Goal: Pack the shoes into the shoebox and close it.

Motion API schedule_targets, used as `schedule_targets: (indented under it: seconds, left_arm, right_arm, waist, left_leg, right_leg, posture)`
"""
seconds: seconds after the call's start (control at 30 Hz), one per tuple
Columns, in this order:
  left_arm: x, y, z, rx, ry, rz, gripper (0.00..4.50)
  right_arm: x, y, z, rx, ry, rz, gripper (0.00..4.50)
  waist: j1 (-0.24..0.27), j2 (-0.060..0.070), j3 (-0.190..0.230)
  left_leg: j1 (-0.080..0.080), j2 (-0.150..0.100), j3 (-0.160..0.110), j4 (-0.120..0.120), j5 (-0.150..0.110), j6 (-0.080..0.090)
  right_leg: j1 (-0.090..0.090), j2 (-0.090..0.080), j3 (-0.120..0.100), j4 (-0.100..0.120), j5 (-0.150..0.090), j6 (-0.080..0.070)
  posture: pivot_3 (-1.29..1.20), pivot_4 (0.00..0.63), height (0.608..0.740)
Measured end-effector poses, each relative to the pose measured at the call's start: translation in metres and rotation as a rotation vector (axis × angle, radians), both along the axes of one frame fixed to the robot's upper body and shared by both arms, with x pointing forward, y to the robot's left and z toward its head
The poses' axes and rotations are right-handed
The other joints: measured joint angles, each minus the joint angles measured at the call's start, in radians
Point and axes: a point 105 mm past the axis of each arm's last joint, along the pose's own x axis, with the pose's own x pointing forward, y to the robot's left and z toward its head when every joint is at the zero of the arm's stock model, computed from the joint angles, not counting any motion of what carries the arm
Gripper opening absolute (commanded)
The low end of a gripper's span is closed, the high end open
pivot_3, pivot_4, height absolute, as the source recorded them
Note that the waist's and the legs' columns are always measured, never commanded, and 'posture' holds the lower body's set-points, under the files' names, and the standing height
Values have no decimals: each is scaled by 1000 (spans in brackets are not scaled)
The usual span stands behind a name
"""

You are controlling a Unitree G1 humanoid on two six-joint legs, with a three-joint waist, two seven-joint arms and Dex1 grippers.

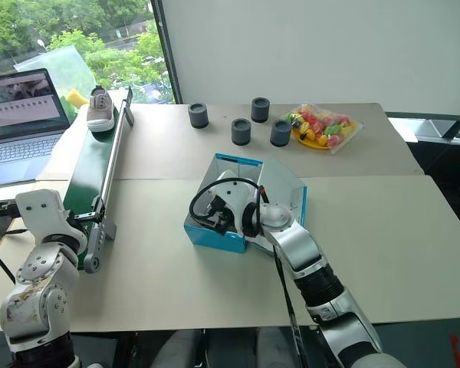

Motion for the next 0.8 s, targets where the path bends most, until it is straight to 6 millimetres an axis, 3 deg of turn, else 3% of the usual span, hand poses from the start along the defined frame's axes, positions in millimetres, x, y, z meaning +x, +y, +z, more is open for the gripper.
schedule_targets:
  seconds: [0.8]
  left_arm:
    - [-6,20,-27,-51,90,78,4500]
  right_arm:
    - [0,0,1,-9,-11,-20,4288]
  waist:
    - [-1,0,0]
  left_leg:
    - [0,0,0,0,0,0]
  right_leg:
    - [0,0,0,0,0,0]
  posture:
    - [0,150,735]
